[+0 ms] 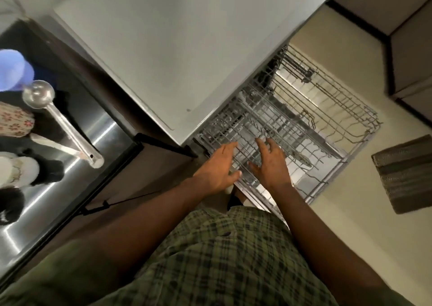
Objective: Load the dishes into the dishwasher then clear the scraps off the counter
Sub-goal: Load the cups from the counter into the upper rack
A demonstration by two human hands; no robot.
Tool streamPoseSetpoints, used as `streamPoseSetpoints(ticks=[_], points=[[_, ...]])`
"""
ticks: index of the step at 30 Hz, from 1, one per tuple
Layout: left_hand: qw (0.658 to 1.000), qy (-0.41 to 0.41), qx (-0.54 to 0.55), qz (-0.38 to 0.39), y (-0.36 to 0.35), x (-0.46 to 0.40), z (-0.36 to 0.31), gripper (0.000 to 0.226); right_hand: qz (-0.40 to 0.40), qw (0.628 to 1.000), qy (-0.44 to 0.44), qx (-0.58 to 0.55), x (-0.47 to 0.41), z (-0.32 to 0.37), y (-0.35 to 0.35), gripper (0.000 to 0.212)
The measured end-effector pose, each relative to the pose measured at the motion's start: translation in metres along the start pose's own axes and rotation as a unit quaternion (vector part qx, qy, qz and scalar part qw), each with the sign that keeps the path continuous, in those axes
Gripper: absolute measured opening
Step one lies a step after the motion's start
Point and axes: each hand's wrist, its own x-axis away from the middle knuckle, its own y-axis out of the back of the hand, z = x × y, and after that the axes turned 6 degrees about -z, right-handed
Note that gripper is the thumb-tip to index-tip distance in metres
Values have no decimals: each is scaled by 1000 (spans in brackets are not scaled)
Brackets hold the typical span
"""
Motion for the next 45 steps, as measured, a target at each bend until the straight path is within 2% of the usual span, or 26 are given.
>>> streamPoseSetpoints(ticks=[4,8,10,13,17,21,26,28,33,38,41,45], points=[[996,-25,39,-75,25,22,11,82,-27,993,94,-62,-4,49,28,65],[977,-57,85,-186,60,58,32,75,-71,959,215,-170,-1,109,45,42],[962,-55,109,-244,78,83,46,69,-66,940,257,-215,5,146,48,37],[933,-40,140,-329,101,121,68,65,-10,920,273,-281,17,205,46,37],[889,-11,151,-433,124,169,103,64,110,891,260,-356,34,280,33,38],[833,34,172,-525,142,210,140,59,215,849,179,-448,38,348,11,32],[759,93,164,-622,153,240,176,56,291,794,54,-530,47,414,-8,28],[735,114,153,-651,156,252,192,57,307,783,36,-539,51,435,-18,28],[701,194,122,-676,168,268,222,72,315,772,17,-552,61,465,-35,31],[731,246,169,-614,182,270,251,91,306,777,2,-550,74,468,-43,32],[744,240,178,-597,186,263,261,86,291,781,-8,-553,76,460,-44,29],[735,247,184,-603,188,256,267,84,273,786,-18,-554,77,448,-40,28]])
